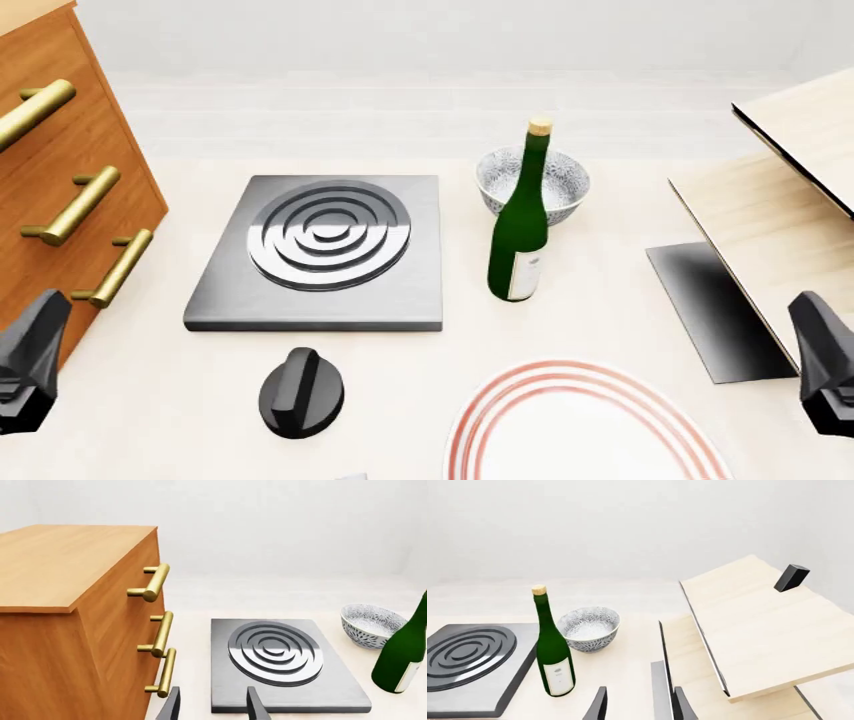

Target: Turn on the stove.

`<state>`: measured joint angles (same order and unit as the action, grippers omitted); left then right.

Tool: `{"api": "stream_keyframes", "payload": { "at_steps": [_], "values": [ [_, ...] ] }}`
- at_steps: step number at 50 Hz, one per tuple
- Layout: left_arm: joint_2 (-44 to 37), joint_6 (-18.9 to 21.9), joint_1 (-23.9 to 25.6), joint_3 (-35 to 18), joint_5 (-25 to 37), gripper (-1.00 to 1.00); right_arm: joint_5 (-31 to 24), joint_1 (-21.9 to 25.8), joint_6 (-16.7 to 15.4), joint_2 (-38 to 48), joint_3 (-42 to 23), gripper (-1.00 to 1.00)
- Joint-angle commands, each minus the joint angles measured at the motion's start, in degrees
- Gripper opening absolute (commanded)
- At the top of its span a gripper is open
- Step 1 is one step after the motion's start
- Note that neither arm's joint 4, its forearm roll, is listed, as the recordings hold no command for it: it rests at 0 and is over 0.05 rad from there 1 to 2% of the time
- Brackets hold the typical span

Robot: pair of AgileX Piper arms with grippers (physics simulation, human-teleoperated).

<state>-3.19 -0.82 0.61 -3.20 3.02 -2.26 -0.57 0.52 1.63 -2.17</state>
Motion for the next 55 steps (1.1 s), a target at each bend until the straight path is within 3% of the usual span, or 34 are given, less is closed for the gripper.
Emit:
{"api": "stream_keyframes", "payload": {
  "at_steps": [1,6,8,9,11,12,13,15,18,20,21,22,26,30,34,41,43,46,47,49,55],
  "values": [
    [3.1,4.5,0.1,2.9,-3.8,1.0,-0.2,1.5,-1.0,-1.2,-0.3,1.0],
    [3.2,3.8,0.0,1.9,-2.5,1.0,-1.1,1.6,-1.0,-1.4,-1.4,1.0],
    [2.8,0.9,1.1,1.1,-1.3,1.0,-1.5,1.4,-1.2,-1.5,-1.7,1.0],
    [3.0,0.2,3.3,0.1,-0.7,1.0,2.2,1.6,-0.6,-1.6,1.4,1.0],
    [2.9,2.0,6.0,-0.8,1.4,1.0,3.0,1.5,-0.9,-1.6,2.1,1.0],
    [2.7,0.4,6.2,-1.6,2.8,1.0,2.9,1.6,-1.0,-1.6,2.2,1.0],
    [-0.2,1.6,9.6,-7.7,8.5,1.0,1.6,-0.2,-3.7,-1.1,2.1,1.0],
    [-1.8,-0.1,7.6,-9.6,9.1,1.0,0.8,-0.5,-4.5,-1.2,2.2,1.0],
    [-2.7,1.6,10.1,-12.0,10.6,1.0,0.6,2.0,-2.0,-0.7,1.1,1.0],
    [-3.1,2.7,11.7,-12.3,10.9,1.0,1.6,2.0,-2.2,-1.0,2.1,1.0],
    [-3.6,5.9,12.8,-12.0,10.8,1.0,2.1,2.6,-3.5,-1.6,1.6,1.0],
    [-4.6,7.4,13.9,-11.6,10.2,1.0,-3.3,1.9,-3.3,-1.5,-3.1,1.0],
    [-8.8,-0.3,12.9,-12.8,10.0,1.0,2.1,2.4,-3.3,-1.5,1.9,1.0],
    [-11.9,2.5,16.8,-13.6,8.9,1.0,2.1,2.5,-3.4,-1.5,1.8,1.0],
    [-19.5,1.1,19.1,-14.1,5.8,1.0,2.1,2.4,-3.2,-1.5,1.8,1.0],
    [-30.0,3.3,22.5,-17.6,2.4,1.0,2.0,2.4,-2.9,-1.5,1.8,1.0],
    [-33.1,1.8,23.0,-18.7,2.4,1.0,2.0,2.4,-2.9,-1.5,1.9,1.0],
    [-37.2,0.5,25.6,-19.8,1.9,1.0,1.8,2.3,-2.8,-1.5,1.7,1.0],
    [-43.0,0.2,29.4,-21.9,-0.3,1.0,1.9,2.2,-2.7,-1.5,1.9,1.0],
    [-48.4,2.2,32.4,-22.1,-2.4,1.0,2.0,2.2,-2.8,-1.4,2.0,1.0],
    [-51.8,1.9,32.5,-23.5,-3.9,1.0,2.0,2.1,-2.7,-1.4,2.1,1.0]
  ]
}}
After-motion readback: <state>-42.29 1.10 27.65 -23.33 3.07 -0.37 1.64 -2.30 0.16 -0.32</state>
